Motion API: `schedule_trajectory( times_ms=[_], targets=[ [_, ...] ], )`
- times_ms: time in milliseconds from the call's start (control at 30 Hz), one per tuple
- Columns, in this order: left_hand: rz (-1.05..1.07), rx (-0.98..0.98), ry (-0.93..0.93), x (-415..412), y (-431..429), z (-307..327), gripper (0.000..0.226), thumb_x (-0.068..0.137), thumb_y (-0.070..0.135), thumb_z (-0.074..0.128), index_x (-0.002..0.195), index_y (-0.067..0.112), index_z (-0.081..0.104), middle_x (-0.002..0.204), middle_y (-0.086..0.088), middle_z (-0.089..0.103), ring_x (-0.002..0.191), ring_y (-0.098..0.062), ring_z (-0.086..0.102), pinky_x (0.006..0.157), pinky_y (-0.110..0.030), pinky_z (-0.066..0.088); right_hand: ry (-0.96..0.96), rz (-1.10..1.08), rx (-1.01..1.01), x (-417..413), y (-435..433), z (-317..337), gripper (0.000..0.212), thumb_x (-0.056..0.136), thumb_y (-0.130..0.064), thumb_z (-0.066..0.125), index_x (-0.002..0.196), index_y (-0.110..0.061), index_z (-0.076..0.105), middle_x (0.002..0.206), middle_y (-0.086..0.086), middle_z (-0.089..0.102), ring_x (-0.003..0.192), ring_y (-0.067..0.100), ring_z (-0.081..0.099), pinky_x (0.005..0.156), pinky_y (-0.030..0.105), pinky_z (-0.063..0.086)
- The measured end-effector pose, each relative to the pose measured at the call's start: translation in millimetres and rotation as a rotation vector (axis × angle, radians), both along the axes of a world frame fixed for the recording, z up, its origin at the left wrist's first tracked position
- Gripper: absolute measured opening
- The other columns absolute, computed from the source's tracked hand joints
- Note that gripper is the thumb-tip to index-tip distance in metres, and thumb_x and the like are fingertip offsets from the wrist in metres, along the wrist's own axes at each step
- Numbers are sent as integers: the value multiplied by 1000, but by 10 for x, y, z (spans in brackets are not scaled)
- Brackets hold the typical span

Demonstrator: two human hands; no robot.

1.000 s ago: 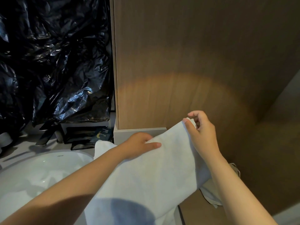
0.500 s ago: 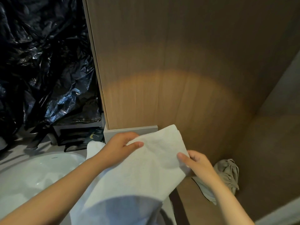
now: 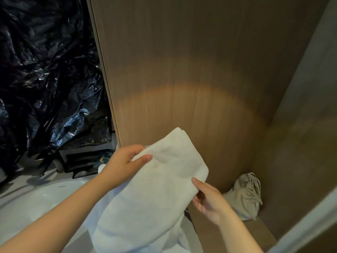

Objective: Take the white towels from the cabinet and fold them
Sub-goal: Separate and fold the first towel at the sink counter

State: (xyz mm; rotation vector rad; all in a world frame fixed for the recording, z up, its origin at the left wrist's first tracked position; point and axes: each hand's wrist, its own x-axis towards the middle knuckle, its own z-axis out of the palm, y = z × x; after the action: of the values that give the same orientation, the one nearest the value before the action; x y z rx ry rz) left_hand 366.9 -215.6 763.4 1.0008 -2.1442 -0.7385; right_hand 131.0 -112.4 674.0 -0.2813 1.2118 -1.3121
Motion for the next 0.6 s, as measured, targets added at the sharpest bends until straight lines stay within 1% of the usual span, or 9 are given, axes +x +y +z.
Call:
schedule_trajectory(
  times_ms=[100, 167, 233, 300, 400, 467, 500, 567, 600],
  targets=[
    [1, -44, 49, 143, 87, 75, 36, 83, 55, 55, 82, 23, 69, 78, 3, 68, 72, -12, 64, 67, -35, 52, 95, 6, -72, 95, 190, 119, 33, 82, -28, 73, 106, -7, 66, 71, 1, 61, 51, 8, 44, 38, 16, 34],
    [-8, -75, 79, 231, 179, 141, 34, 84, 54, 56, 80, 23, 68, 77, 2, 67, 71, -13, 63, 64, -35, 50, 113, 19, -127, 209, 352, 214, 35, 84, -25, 71, 111, -5, 64, 71, 4, 54, 48, 8, 35, 36, 15, 27],
    [-20, -108, 117, 296, 282, 223, 15, 91, 38, 63, 79, 30, 67, 79, 11, 67, 73, -8, 62, 62, -27, 47, 143, -50, -205, 330, 527, 368, 34, 88, -20, 67, 117, -2, 62, 72, 4, 57, 47, 6, 39, 36, 14, 29],
    [-53, -140, 145, 318, 405, 345, 13, 92, 29, 63, 80, 32, 67, 78, 16, 67, 73, -5, 62, 62, -22, 46, 229, -151, -276, 428, 708, 603, 26, 94, -18, 61, 117, -4, 62, 72, 4, 63, 47, 7, 48, 42, 17, 35],
    [-147, -185, 217, 264, 596, 611, 13, 89, 40, 63, 80, 31, 67, 77, 14, 67, 71, -5, 62, 57, -17, 44, 444, -339, -342, 462, 994, 1050, 11, 97, -18, 59, 102, -11, 66, 70, 6, 65, 53, 13, 56, 49, 24, 41],
    [-215, -218, 283, 159, 714, 797, 31, 83, 56, 62, 81, 26, 68, 77, 5, 68, 70, -12, 62, 55, -25, 45, 570, -474, -396, 411, 1198, 1355, 8, 95, -18, 62, 94, -11, 66, 66, 4, 64, 53, 14, 55, 55, 31, 44],
    [-245, -220, 317, 90, 764, 879, 38, 79, 60, 57, 81, 24, 69, 77, 1, 68, 69, -15, 62, 60, -29, 47, 641, -533, -416, 383, 1304, 1509, 9, 95, -19, 63, 94, -11, 67, 64, 3, 64, 54, 16, 55, 56, 32, 45],
    [-303, -203, 375, -79, 856, 1035, 40, 78, 58, 59, 81, 19, 69, 76, -6, 68, 72, -25, 62, 63, -36, 50, 795, -637, -438, 323, 1519, 1778, 13, 94, -22, 64, 95, -10, 67, 62, 2, 64, 54, 17, 53, 52, 27, 44],
    [-331, -201, 392, -186, 898, 1104, 38, 82, 54, 64, 80, 17, 69, 75, -9, 67, 72, -28, 61, 61, -33, 49, 855, -689, -450, 288, 1637, 1888, 14, 93, -23, 64, 94, -9, 67, 61, 2, 62, 53, 15, 52, 49, 24, 44]
  ],
)
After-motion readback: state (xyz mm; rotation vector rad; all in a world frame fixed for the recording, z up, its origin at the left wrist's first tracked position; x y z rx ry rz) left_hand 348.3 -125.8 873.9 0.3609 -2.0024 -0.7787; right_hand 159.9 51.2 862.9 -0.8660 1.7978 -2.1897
